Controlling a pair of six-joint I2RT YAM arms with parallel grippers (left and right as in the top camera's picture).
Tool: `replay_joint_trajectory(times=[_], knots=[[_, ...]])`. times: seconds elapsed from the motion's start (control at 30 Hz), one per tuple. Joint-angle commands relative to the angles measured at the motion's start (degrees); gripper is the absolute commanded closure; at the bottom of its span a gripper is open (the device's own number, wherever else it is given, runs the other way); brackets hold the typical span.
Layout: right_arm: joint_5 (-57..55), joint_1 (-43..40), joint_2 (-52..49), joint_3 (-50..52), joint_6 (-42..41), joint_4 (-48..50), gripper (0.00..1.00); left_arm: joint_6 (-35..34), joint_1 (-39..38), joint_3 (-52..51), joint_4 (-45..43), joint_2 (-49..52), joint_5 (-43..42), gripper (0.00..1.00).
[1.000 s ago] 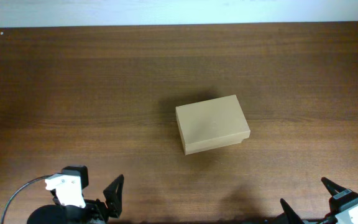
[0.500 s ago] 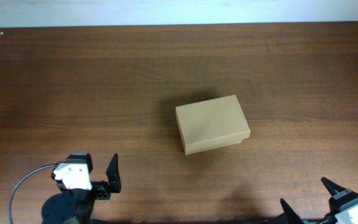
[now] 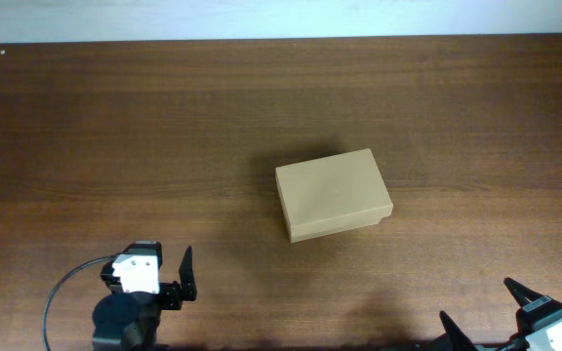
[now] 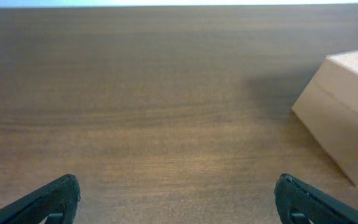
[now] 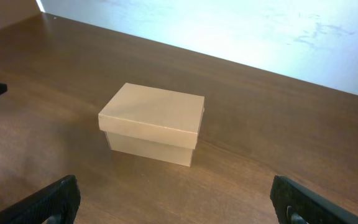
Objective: Pack container
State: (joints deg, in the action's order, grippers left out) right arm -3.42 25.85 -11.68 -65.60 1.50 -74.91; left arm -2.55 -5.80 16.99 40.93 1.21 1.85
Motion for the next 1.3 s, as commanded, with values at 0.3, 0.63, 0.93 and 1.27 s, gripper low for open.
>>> replay_joint_trajectory(times=[0.3, 0.63, 0.93, 1.27], knots=[[-0.2, -0.4, 0.0, 0.2, -0.4, 0.3, 0.01, 1.3, 0.3, -6.0, -0.2, -0.9, 1.4, 0.00], [-0.2, -0.4, 0.0, 0.2, -0.4, 0.3, 0.01, 1.3, 0.3, -6.0, -0.2, -0.9, 7.2, 0.00], [-0.2, -0.4, 0.0, 0.2, -0.4, 0.3, 0.01, 1.3, 0.3, -6.0, -0.2, -0.9, 7.2, 0.00], [-0.2, -0.4, 0.0, 0.2, -0.4, 0.1, 0.01, 1.3, 0.3, -6.0, -0.2, -0.9, 7.2, 0.00]])
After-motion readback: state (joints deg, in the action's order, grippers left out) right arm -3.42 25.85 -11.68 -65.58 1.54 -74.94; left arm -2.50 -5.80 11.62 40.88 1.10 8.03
